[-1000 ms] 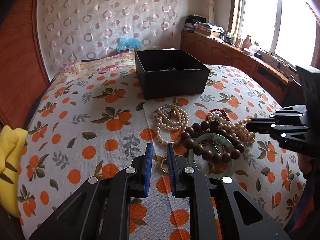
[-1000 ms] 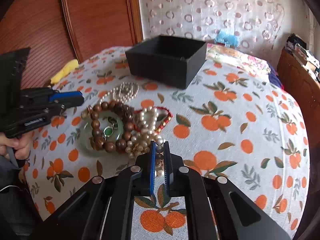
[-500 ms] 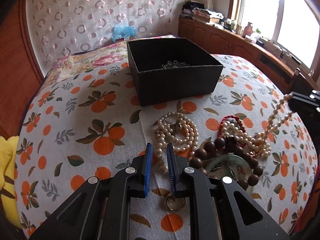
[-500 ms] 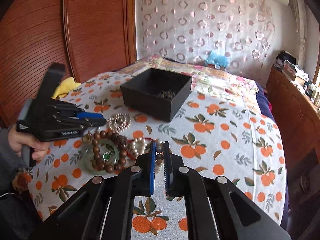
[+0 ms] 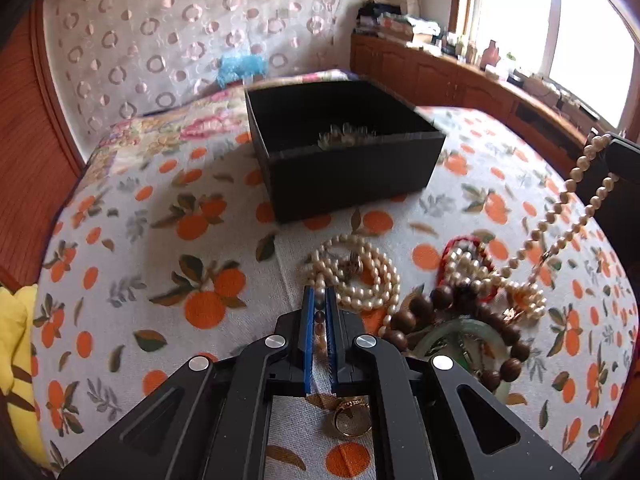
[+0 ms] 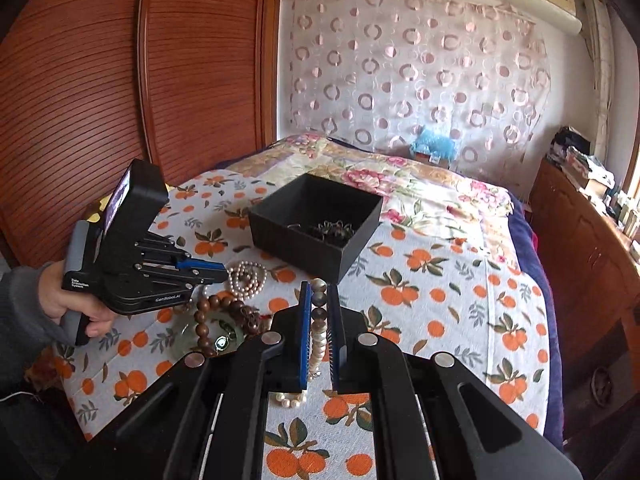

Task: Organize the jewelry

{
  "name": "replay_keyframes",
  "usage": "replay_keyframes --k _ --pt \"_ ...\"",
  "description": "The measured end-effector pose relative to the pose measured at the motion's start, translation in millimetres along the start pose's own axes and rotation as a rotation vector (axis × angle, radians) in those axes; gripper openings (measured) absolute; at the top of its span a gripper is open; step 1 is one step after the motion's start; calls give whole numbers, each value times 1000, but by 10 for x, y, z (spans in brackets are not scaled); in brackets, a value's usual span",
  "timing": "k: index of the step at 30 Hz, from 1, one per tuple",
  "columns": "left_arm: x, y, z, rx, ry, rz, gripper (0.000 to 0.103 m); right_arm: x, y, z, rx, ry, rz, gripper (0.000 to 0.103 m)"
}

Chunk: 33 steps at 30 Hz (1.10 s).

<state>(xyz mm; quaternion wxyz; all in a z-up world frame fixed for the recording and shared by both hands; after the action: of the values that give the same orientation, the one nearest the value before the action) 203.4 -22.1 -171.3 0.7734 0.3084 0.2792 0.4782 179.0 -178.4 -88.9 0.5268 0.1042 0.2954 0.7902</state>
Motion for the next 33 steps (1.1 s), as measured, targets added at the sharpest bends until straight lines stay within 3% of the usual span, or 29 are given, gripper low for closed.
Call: replay_keyframes --k 13,33 --pt "-224 938 688 -223 -45 -6 4 -75 263 502 -96 15 -24 8" --pt "-270 1483 1350 -352 -80 46 4 -257 301 1429 -201 9 -47 8"
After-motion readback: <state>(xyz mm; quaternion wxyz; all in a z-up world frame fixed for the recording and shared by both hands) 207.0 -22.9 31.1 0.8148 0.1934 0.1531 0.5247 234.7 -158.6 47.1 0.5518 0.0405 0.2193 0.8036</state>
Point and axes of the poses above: each gripper's, at about its wrist camera, not at the fingertips, and y roughly against the way its jaws point, x to its left, z to its top, the point moved 8 cm from there along -y, roughly the way its jaws point, and after that the axes turned 10 degrees about -z, right-handed, at the moved point
